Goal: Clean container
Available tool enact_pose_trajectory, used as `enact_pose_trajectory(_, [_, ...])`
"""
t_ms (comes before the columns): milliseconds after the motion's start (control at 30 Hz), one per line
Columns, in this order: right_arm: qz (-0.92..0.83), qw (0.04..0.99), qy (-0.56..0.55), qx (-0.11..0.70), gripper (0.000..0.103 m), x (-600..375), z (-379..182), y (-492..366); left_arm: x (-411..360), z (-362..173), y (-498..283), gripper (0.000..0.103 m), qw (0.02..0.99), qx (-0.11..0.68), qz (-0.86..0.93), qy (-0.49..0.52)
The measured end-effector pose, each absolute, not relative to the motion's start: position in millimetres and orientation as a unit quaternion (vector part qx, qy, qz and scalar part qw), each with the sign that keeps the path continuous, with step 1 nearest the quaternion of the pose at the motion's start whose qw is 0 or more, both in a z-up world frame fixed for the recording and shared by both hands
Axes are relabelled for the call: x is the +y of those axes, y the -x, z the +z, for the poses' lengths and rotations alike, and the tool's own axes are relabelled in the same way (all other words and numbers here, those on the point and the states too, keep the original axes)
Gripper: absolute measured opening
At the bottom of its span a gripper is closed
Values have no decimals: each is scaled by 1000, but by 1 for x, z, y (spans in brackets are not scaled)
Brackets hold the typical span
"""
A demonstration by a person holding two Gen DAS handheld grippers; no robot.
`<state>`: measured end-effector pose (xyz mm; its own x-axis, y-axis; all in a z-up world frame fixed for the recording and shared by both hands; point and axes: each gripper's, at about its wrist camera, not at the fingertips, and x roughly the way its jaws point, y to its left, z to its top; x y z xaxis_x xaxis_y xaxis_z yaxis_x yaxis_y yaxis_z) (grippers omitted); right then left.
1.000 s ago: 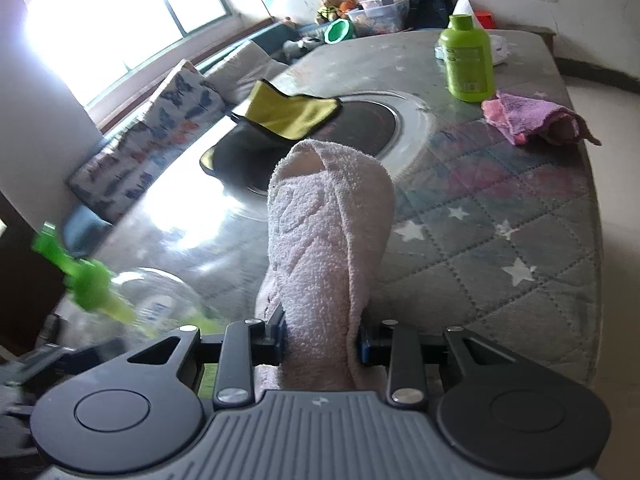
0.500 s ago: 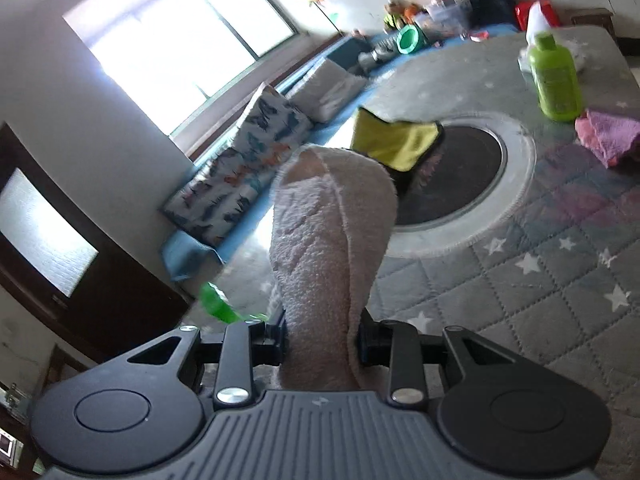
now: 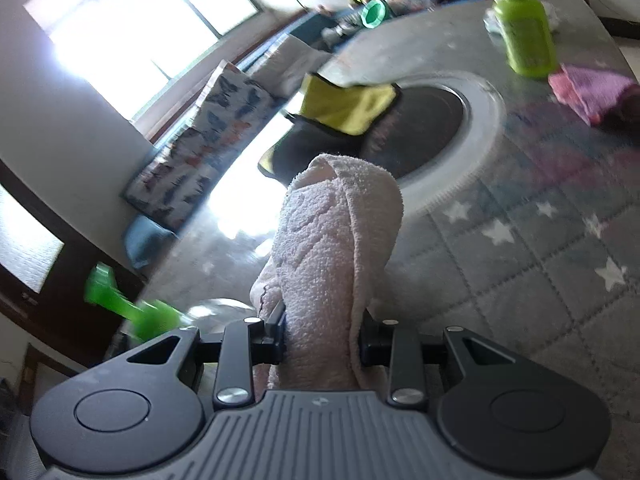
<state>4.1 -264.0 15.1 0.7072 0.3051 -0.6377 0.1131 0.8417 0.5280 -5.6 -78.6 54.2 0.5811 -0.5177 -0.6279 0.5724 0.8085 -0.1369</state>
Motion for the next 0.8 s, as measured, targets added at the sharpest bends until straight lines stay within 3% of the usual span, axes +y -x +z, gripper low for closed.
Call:
enact_pose_trajectory(333, [40, 892, -203, 402, 31, -246, -5, 13, -82, 54, 9, 79, 890, 344, -298, -40])
enact_pose_trajectory(467, [43, 885, -230, 403, 31, -251, -1, 20, -78, 54, 9, 78, 887, 347, -302, -36])
enact_pose_trajectory(800, [103, 897, -280, 327, 30, -254, 59, 44, -64, 69, 15, 78, 896, 321, -305, -27])
